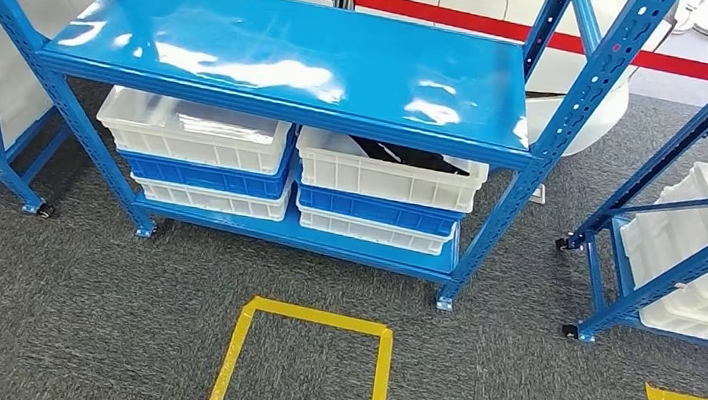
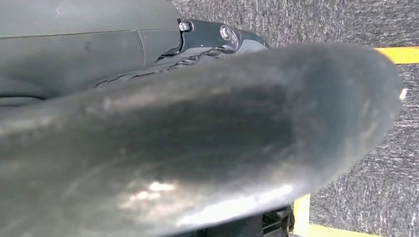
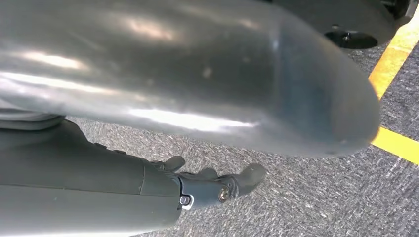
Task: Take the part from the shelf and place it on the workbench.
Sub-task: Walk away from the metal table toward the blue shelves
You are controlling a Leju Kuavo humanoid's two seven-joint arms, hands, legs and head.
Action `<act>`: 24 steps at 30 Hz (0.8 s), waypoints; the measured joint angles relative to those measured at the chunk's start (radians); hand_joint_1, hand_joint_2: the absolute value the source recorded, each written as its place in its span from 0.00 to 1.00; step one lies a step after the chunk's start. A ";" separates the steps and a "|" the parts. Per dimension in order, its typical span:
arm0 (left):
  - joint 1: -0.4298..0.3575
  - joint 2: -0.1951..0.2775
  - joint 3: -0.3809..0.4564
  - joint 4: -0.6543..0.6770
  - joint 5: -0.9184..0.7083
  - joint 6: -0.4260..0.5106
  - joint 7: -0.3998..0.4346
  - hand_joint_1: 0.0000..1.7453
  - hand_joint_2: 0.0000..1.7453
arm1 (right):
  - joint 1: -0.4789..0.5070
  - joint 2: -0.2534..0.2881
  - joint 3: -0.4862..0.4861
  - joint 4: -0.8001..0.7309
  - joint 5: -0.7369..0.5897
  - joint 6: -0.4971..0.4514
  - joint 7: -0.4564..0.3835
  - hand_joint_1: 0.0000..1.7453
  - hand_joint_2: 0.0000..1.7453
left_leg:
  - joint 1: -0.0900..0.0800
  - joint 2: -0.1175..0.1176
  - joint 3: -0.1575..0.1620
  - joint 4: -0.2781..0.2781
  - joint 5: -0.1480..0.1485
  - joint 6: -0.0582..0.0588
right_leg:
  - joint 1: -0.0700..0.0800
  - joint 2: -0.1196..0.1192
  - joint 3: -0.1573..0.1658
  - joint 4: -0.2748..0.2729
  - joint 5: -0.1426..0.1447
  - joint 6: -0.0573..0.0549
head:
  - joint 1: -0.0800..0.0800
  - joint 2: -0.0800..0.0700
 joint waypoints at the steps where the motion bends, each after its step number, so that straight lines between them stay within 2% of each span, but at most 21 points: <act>1: 0.000 0.000 0.000 0.000 0.000 0.000 0.000 0.00 0.00 | 0.000 0.000 0.000 0.000 0.000 0.000 0.000 0.00 0.00 | 0.001 0.000 0.003 -0.003 -0.001 -0.005 | 0.000 0.001 0.003 -0.002 0.001 -0.009 | 0.000 0.000; 3: 0.000 0.000 0.000 0.000 -0.001 0.000 0.000 0.00 0.00 | 0.001 0.000 0.000 0.000 0.001 0.000 -0.001 0.00 0.00 | 0.003 0.003 0.001 0.009 -0.012 -0.015 | -0.005 0.001 0.012 -0.010 0.002 -0.024 | -0.001 0.000; 4: 0.000 0.000 0.000 -0.001 -0.002 0.000 0.000 0.00 0.00 | 0.001 0.000 0.000 0.000 0.001 0.000 -0.002 0.00 0.00 | 0.004 0.004 -0.012 0.041 -0.031 -0.019 | -0.008 0.001 0.019 -0.014 0.001 -0.031 | -0.002 0.000; 5: 0.000 0.001 0.000 -0.001 -0.002 0.000 0.000 0.00 0.00 | 0.001 0.001 0.000 0.000 0.001 0.000 -0.002 0.00 0.00 | 0.004 0.006 -0.038 0.095 -0.057 -0.022 | -0.009 0.001 0.025 -0.015 -0.001 -0.036 | -0.003 0.000; 7: 0.000 0.000 0.000 -0.001 -0.002 0.000 0.002 0.00 0.00 | 0.001 0.001 0.000 0.000 0.001 0.000 -0.003 0.00 0.00 | 0.004 0.007 -0.112 0.232 -0.112 -0.027 | -0.007 0.000 0.034 -0.016 -0.007 -0.045 | -0.003 0.000; 8: 0.001 0.000 0.000 0.000 -0.002 0.000 0.003 0.00 0.00 | 0.001 0.002 0.000 0.000 0.001 0.000 -0.003 0.00 0.00 | 0.004 0.007 -0.143 0.279 -0.120 -0.028 | -0.005 0.000 0.038 -0.016 -0.010 -0.048 | -0.003 0.000; 9: 0.002 0.000 0.000 0.000 -0.002 0.000 0.006 0.00 0.00 | 0.001 0.001 0.000 0.000 0.001 0.000 -0.002 0.00 0.00 | 0.004 0.007 -0.159 0.293 -0.110 -0.027 | -0.004 0.001 0.042 -0.016 -0.013 -0.050 | -0.003 0.000; 10: 0.002 0.000 0.000 0.000 -0.002 0.001 0.008 0.00 0.00 | 0.001 0.001 0.000 0.000 0.002 0.000 -0.002 0.00 0.00 | 0.004 0.007 -0.152 0.260 -0.076 -0.025 | -0.003 0.003 0.048 -0.015 -0.016 -0.050 | -0.003 0.000; 12: 0.002 0.001 0.000 -0.001 -0.002 0.007 0.011 0.00 0.00 | 0.002 0.002 0.000 0.000 0.002 0.001 -0.002 0.00 0.00 | 0.004 0.007 -0.095 0.125 0.005 -0.019 | -0.003 0.007 0.060 -0.016 -0.025 -0.045 | -0.003 0.000; 13: 0.001 0.001 0.000 -0.001 -0.003 0.011 0.012 0.00 0.00 | 0.002 0.002 0.000 0.000 0.002 0.001 -0.002 0.00 0.00 | 0.003 0.007 -0.065 0.061 0.031 -0.016 | 0.000 0.008 0.063 -0.015 -0.031 -0.041 | -0.003 0.000; 14: 0.000 0.001 0.000 -0.001 -0.004 0.016 0.013 0.00 0.00 | 0.002 0.003 -0.001 0.000 0.002 0.001 -0.002 0.00 0.00 | 0.001 0.006 -0.048 0.024 0.039 -0.013 | 0.002 0.008 0.062 -0.014 -0.035 -0.036 | -0.002 0.000; 15: -0.001 0.000 0.000 -0.001 -0.006 0.021 0.014 0.00 0.00 | 0.001 0.002 -0.001 0.000 0.002 0.001 -0.002 0.00 0.00 | 0.000 0.006 -0.041 0.009 0.038 -0.011 | 0.005 0.008 0.060 -0.013 -0.040 -0.036 | -0.002 0.000; 18: 0.000 -0.001 0.000 -0.001 -0.010 0.038 0.020 0.00 0.00 | 0.000 0.001 -0.001 0.000 0.002 0.001 -0.002 0.00 0.00 | -0.002 0.005 -0.041 0.003 0.039 -0.010 | 0.007 0.008 0.060 -0.015 -0.042 -0.046 | -0.001 0.000; 22: 0.000 -0.001 0.000 -0.001 -0.012 0.048 0.023 0.00 0.00 | 0.001 0.001 -0.001 0.000 0.002 0.000 -0.001 0.00 0.00 | -0.006 0.004 -0.040 0.003 0.036 -0.005 | 0.006 0.008 0.065 -0.023 -0.040 -0.045 | 0.000 0.000; 24: 0.000 -0.002 0.000 -0.001 -0.013 0.049 0.023 0.00 0.00 | 0.001 0.002 -0.001 0.000 0.003 0.000 -0.001 0.00 0.00 | -0.006 0.004 -0.040 0.003 0.034 -0.002 | 0.006 0.008 0.067 -0.026 -0.039 -0.041 | 0.000 0.000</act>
